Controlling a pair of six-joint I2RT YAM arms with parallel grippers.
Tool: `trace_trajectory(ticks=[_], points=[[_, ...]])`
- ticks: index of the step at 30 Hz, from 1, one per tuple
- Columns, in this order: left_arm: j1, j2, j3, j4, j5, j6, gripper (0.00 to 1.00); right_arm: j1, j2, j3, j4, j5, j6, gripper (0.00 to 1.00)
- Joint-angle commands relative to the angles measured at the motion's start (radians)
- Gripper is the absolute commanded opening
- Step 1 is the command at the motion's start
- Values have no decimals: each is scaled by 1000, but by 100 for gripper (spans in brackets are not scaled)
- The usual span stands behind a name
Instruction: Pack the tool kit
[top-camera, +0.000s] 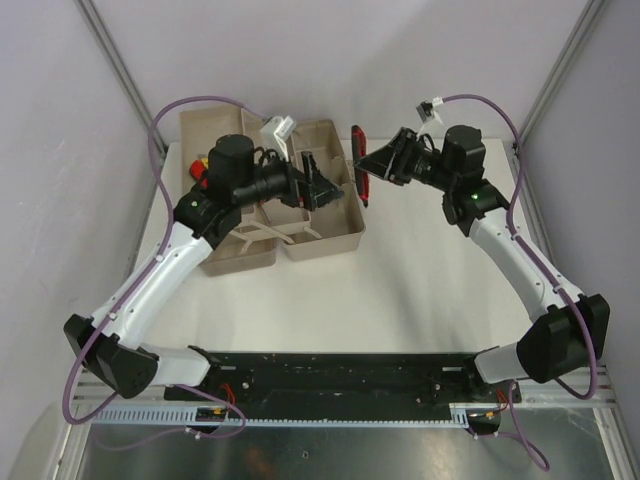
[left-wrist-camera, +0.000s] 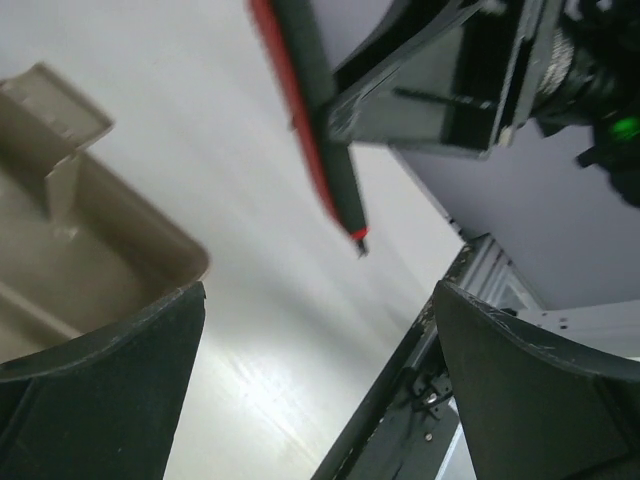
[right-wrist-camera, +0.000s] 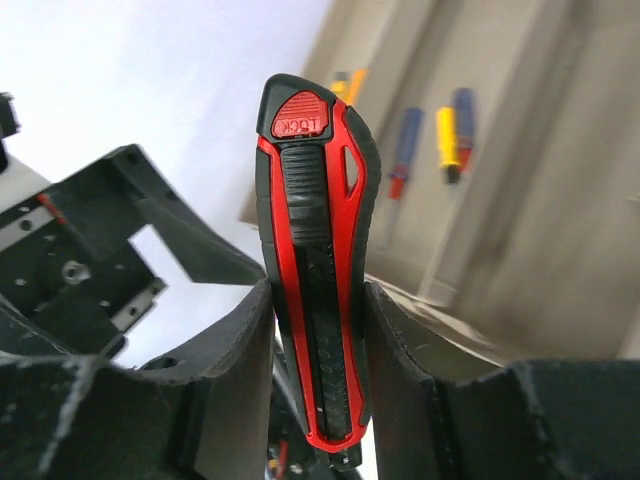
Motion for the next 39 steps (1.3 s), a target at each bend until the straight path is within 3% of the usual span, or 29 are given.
trace_trajectory(ticks=[1, 9, 12, 20, 23, 26, 27, 29, 32, 35, 39], points=[[-69, -28, 16, 206, -22, -50, 99, 53, -53, 17, 212, -55, 176, 12], [-109, -12, 20, 241, -65, -51, 99, 72, -73, 17, 383, -106, 324, 14], [-116, -12, 20, 257, -67, -57, 94, 78, -77, 18, 405, -114, 339, 15], [-129, -2, 21, 289, -55, -77, 70, 119, -71, 17, 397, -92, 319, 16], [-130, -2, 19, 293, -59, -79, 53, 132, -66, 18, 386, -80, 308, 16], [-131, -8, 10, 294, -69, -75, 30, 141, -67, 17, 366, -63, 287, 18], [-131, -12, 5, 294, -79, -71, 23, 142, -67, 17, 357, -57, 278, 23], [-131, -28, -11, 292, -135, -58, 9, 143, -73, 17, 322, -32, 253, 44], [-130, -77, -53, 286, -289, -29, 1, 141, -88, 17, 285, 4, 218, 71], [-121, -115, -62, 245, -437, 19, 0, 130, -108, 17, 253, 38, 190, 86], [-69, -128, -46, 164, -580, 69, 0, 107, -130, 17, 212, 57, 155, 96]])
